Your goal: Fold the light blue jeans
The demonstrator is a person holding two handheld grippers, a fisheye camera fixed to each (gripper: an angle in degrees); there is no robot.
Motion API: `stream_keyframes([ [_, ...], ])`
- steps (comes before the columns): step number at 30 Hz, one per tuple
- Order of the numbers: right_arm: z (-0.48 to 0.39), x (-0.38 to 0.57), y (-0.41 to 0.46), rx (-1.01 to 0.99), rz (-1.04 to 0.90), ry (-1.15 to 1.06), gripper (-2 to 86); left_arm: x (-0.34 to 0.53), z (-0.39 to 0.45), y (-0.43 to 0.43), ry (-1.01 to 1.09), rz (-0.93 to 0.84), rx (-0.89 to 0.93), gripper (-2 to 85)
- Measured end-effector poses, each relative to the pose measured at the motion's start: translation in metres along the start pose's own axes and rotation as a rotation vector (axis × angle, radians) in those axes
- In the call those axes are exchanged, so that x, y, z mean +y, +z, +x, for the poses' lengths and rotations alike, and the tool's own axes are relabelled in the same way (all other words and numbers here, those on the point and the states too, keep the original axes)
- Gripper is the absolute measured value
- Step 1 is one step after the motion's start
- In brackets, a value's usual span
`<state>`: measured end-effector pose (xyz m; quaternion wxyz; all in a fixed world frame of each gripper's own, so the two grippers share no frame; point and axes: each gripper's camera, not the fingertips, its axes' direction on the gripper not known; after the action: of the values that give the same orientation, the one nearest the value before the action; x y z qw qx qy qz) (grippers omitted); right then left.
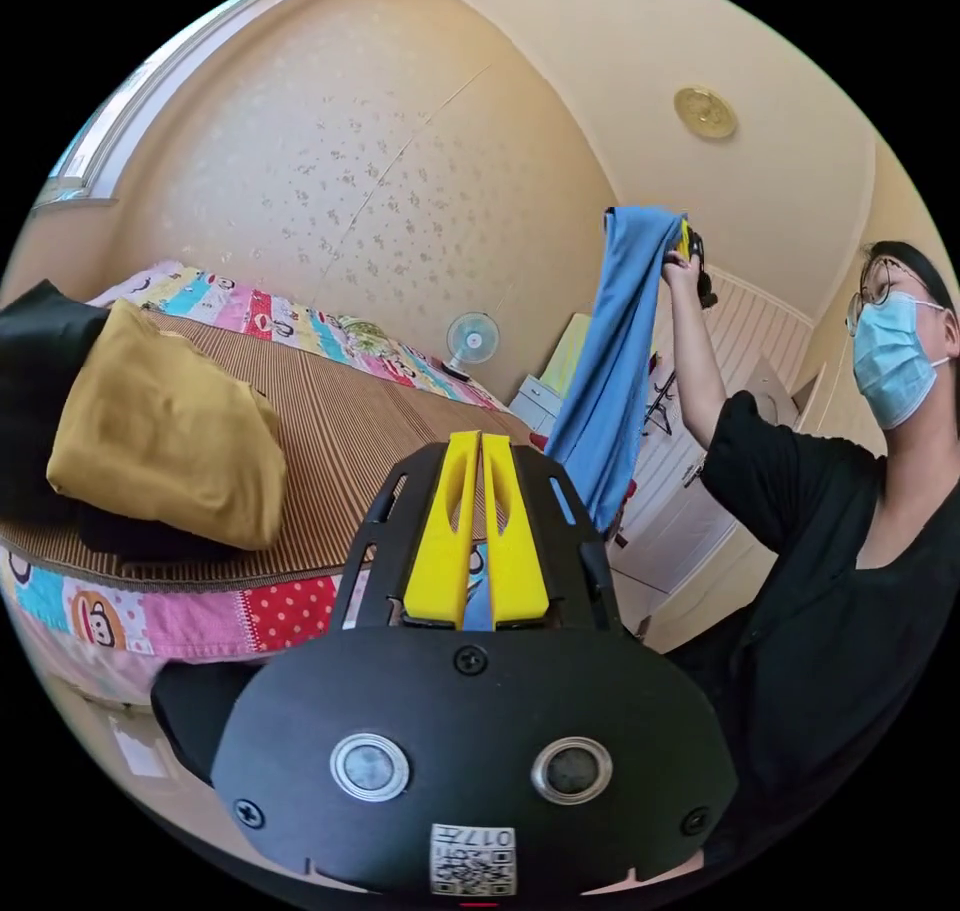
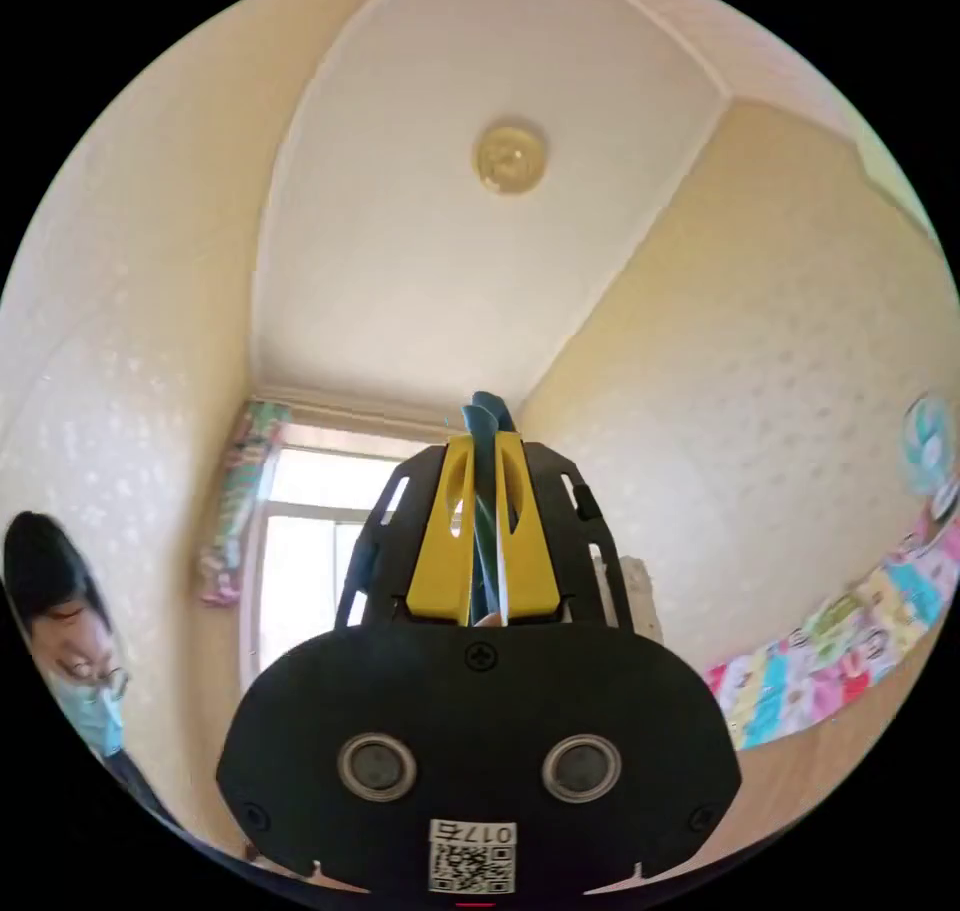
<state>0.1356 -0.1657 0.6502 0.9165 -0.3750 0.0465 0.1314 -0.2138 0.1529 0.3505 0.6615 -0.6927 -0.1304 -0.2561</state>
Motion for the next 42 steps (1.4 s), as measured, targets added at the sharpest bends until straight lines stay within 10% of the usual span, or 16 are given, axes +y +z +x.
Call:
stream_keyframes([
  [3, 0.003, -0.004, 0.025, 0.451, -0.118, -0.330, 3.3, 0.015, -0.021, -0.004, -0.062, 0.002, 0.029, -1.0],
  [12, 0.244, 0.279, 0.036, 1.058, -1.314, -0.678, 4.3, 0.026, -0.032, 0.031, -0.099, -0.106, 0.185, -1.0],
  [20, 0.259, 0.398, -0.019, 1.015, -1.391, -0.498, 5.1, 0.039, -0.031, 0.046, -0.110, -0.240, 0.150, -1.0],
  [26, 0.132, 0.402, -0.019, 0.517, -1.313, -0.530, 9.3, 0.054, -0.049, 0.053, -0.174, -0.198, 0.208, -1.0],
  [30, 0.051, 0.496, -0.033, -0.002, -1.731, -0.479, 12.2, 0.058, -0.052, 0.062, -0.175, -0.211, 0.206, -1.0],
  [34, 0.034, 0.626, -0.061, 0.220, -2.094, -0.787, 8.2, 0.054, -0.044, 0.080, -0.129, -0.279, 0.232, -1.0],
  [38, -0.004, 0.622, -0.033, 0.180, -2.031, -0.858, 3.4, 0.046, -0.031, 0.086, -0.071, -0.313, 0.209, -1.0],
  [42, -0.009, 0.511, 0.036, 0.046, -1.631, -0.376, 1.1, 0.048, -0.033, 0.086, -0.082, -0.289, 0.227, -1.0],
])
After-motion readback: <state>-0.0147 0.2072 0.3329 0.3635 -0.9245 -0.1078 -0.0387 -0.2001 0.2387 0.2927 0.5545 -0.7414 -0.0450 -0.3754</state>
